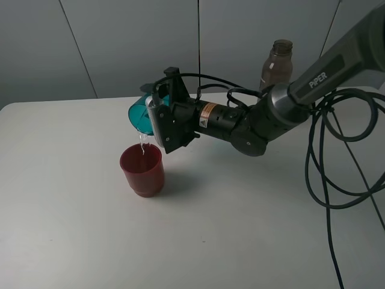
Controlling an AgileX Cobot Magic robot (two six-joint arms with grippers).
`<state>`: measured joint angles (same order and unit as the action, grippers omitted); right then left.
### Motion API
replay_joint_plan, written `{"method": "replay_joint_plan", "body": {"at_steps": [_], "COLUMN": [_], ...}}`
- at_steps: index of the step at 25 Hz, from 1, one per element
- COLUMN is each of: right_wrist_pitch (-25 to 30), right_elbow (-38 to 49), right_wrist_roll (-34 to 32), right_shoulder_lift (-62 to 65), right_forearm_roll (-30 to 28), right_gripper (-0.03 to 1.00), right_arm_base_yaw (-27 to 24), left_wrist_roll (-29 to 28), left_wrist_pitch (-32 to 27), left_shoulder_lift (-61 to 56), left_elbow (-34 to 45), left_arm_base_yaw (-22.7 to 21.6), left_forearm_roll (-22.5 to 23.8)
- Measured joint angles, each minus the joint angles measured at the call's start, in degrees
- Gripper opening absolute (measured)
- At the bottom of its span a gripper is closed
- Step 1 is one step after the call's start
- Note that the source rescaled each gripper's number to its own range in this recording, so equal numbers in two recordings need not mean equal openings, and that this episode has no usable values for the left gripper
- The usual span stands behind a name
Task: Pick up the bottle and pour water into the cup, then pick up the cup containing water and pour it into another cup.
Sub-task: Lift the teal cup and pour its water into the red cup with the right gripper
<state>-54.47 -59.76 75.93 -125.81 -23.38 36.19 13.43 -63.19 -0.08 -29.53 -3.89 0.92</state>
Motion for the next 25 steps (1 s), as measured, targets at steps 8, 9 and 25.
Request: {"method": "replay_joint_plan", "body": {"at_steps": [8, 9, 25], "right_wrist_pitch": [-1.39, -1.39, -6.47], "right_elbow": [0.0, 0.0, 0.0], "right_wrist_roll": [3.6, 4.15, 11.87], "right_shoulder_lift": [0.0, 0.0, 0.47], "right_forearm_roll": [-1.47, -1.64, -9.02], "right_gripper": [0.03, 0.03, 0.03], "right_arm_base_yaw": [0.0, 0.0, 0.07], "left_wrist_roll": [0.0, 0.0, 0.0], "left_wrist_pitch": [0.0, 0.0, 0.0], "left_shoulder_lift": [0.0, 0.0, 0.0], "left_elbow": [0.0, 0.0, 0.0], "left_arm_base_yaw": [0.0, 0.0, 0.0], "left_forearm_roll": [0.0, 0.0, 0.0]}}
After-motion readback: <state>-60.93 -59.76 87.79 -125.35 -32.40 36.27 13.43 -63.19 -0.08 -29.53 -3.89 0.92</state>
